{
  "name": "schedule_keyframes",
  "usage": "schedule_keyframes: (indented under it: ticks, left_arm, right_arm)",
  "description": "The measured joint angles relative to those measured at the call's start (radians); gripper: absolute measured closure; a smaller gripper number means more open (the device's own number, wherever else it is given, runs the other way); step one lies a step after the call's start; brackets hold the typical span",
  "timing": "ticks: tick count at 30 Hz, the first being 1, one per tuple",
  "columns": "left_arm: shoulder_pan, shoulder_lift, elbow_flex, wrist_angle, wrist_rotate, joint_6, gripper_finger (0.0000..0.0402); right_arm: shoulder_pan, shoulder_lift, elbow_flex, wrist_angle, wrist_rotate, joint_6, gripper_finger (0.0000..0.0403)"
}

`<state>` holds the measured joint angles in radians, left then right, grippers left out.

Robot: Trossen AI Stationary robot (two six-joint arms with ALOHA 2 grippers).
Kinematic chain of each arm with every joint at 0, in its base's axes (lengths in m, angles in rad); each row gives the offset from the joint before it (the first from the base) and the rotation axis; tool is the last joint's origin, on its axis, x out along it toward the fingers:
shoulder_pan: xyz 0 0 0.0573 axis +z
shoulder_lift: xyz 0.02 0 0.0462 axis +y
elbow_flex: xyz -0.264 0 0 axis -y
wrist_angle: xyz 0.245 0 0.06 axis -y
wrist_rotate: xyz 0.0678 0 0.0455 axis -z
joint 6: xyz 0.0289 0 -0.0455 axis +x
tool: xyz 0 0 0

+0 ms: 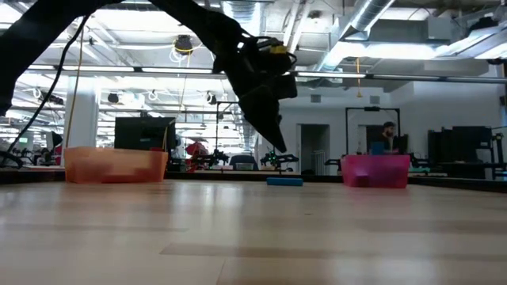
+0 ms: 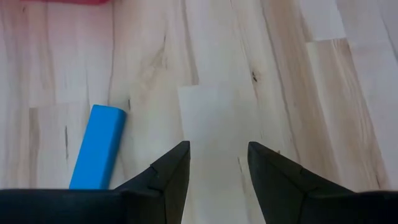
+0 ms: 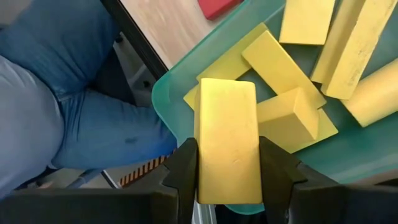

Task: Sort blocks
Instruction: Put the yellow block into the green bin

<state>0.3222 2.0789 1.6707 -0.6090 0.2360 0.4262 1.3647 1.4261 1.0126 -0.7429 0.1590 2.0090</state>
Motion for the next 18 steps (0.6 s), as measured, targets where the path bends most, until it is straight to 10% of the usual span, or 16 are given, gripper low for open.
schedule_keyframes:
  ticks: [18]
  left_arm:
    - [-0.007,0.000,0.000,-0.009,0.003,0.023,0.0245]
  right_arm:
    - [-0.011,0.001,0.000,-0.003,-0.004,0.003,0.0258]
